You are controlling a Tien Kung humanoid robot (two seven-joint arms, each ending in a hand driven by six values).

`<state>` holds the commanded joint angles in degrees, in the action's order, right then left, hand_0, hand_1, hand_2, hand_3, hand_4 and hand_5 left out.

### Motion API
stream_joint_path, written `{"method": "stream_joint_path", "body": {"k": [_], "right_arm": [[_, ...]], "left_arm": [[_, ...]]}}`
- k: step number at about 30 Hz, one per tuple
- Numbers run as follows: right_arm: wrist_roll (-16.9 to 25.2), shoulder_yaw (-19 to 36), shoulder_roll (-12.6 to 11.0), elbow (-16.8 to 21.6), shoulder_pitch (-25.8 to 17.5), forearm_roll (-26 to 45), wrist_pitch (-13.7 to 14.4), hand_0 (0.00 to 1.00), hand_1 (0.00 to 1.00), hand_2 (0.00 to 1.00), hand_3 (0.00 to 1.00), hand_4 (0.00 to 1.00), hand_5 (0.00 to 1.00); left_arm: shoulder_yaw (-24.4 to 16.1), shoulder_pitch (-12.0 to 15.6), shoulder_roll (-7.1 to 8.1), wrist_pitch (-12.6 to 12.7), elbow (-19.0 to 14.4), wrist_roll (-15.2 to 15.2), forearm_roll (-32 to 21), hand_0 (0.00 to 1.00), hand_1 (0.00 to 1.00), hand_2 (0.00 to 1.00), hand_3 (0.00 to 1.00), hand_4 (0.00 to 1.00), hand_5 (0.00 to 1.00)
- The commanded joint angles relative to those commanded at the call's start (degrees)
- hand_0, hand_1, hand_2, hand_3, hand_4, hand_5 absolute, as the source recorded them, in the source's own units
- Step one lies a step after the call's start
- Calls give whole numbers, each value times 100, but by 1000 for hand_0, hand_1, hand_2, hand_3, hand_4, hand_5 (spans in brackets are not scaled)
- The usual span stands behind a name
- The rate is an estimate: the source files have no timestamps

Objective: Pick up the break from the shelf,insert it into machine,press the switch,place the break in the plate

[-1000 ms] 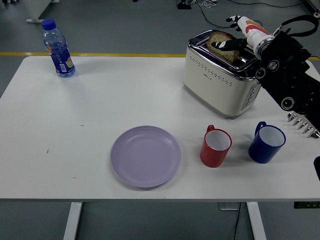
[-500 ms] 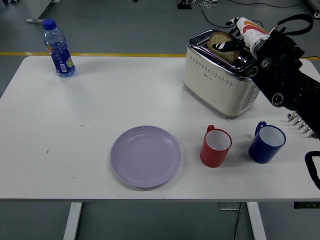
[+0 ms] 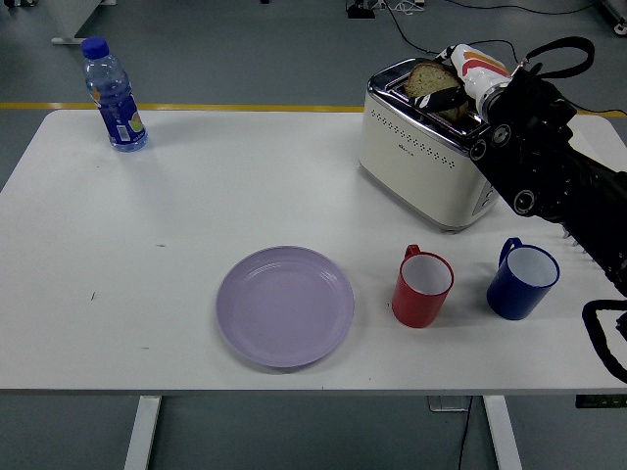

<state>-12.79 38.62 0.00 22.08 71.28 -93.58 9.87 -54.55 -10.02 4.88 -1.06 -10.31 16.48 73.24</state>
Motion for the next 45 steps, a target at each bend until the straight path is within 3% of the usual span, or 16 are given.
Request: {"method": "stream_joint_path", "body": {"k": [1, 2, 7, 8, 14, 15, 20, 21, 24, 26, 27, 32, 33, 45], "right_arm": [[0, -11, 0, -5, 8, -10, 25, 641, 587, 591, 722, 803, 336], [1, -24, 0, -13, 18, -16, 54, 525, 506, 522, 653, 755, 289], [-15, -84, 0, -54, 40, -136, 67, 525, 506, 522, 653, 755, 289], [-17, -96, 0, -62, 41, -153, 59, 450, 447, 483, 623, 678, 197], [-7, -140, 0, -170, 34, -170, 59, 450, 447, 483, 623, 678, 197], [-9, -145, 0, -185, 36, -157, 95, 381, 418, 467, 612, 597, 121], [-1, -134, 0, -278, 45, -79, 261, 381, 418, 467, 612, 597, 121], [5, -135, 0, -293, 51, -77, 282, 323, 371, 455, 588, 573, 98], [40, -124, 0, -355, 71, -90, 343, 323, 371, 455, 588, 573, 98], [53, -145, 0, -370, 66, -93, 339, 323, 371, 455, 588, 573, 98], [61, -167, 0, -371, 58, -83, 328, 269, 345, 440, 552, 565, 79], [110, -256, 0, -367, 15, -65, 222, 269, 345, 440, 552, 565, 79], [113, -260, 0, -364, 16, -68, 208, 194, 314, 409, 521, 552, 57], [205, -223, 0, -68, 92, -328, 109, 159, 276, 372, 497, 540, 14]], "left_arm": [[1, -3, 1, 1, 0, 0, -4, 673, 690, 676, 553, 286, 870], [2, -6, 2, 2, 0, -1, -8, 673, 690, 676, 553, 285, 867], [16, -20, 5, 3, 0, 1, -23, 673, 690, 676, 553, 285, 867], [14, -21, 5, 3, 0, 2, -21, 673, 690, 676, 553, 285, 866], [18, -34, 10, 7, 0, 6, -32, 673, 690, 676, 553, 285, 866], [23, -37, 12, 7, 0, 5, -37, 673, 690, 676, 552, 285, 865], [-12, -34, 12, 2, 0, 17, 7, 673, 690, 676, 552, 285, 865], [-17, -37, 12, 1, 0, 19, 13, 673, 690, 676, 553, 285, 864], [-14, -50, 11, 3, 0, 23, 1, 673, 690, 676, 553, 285, 864], [-11, -53, 11, 0, 0, 24, 4, 673, 690, 676, 553, 285, 864], [-7, -54, 12, -2, 0, 24, 2, 673, 690, 676, 553, 285, 865], [-4, -55, 12, 5, 0, 17, -13, 673, 690, 676, 553, 285, 865], [-6, -54, 12, 5, 0, 16, -10, 673, 690, 676, 553, 285, 867], [-56, -13, 30, -7, 0, 19, 71, 673, 690, 676, 552, 286, 867]]}}
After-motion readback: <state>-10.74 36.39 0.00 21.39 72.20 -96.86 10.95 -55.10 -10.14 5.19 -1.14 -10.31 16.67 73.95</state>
